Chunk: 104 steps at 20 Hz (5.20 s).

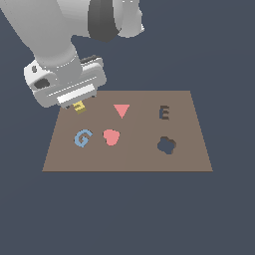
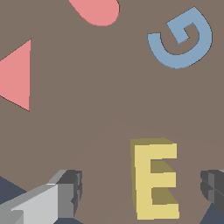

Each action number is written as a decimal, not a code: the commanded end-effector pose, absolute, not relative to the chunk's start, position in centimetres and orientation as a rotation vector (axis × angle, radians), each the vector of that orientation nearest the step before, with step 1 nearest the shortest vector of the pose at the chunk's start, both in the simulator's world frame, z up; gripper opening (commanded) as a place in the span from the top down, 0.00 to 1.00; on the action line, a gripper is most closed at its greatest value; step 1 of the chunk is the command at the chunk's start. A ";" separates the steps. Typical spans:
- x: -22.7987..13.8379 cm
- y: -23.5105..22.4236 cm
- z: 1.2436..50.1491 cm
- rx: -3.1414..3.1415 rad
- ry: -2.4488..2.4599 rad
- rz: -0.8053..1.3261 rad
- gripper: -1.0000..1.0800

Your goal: Insert a designated object into the corresponding slot on a board.

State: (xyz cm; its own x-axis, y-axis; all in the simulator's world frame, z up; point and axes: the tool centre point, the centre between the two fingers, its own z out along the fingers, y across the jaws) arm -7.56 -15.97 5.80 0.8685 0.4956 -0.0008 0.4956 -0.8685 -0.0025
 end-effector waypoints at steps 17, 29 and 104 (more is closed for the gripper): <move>-7.5 -17.5 3.3 -3.021 -0.862 0.000 0.04; -7.5 -17.5 3.0 -3.021 -0.864 0.000 1.00; -4.9 13.1 4.0 -0.278 -3.129 -0.001 1.00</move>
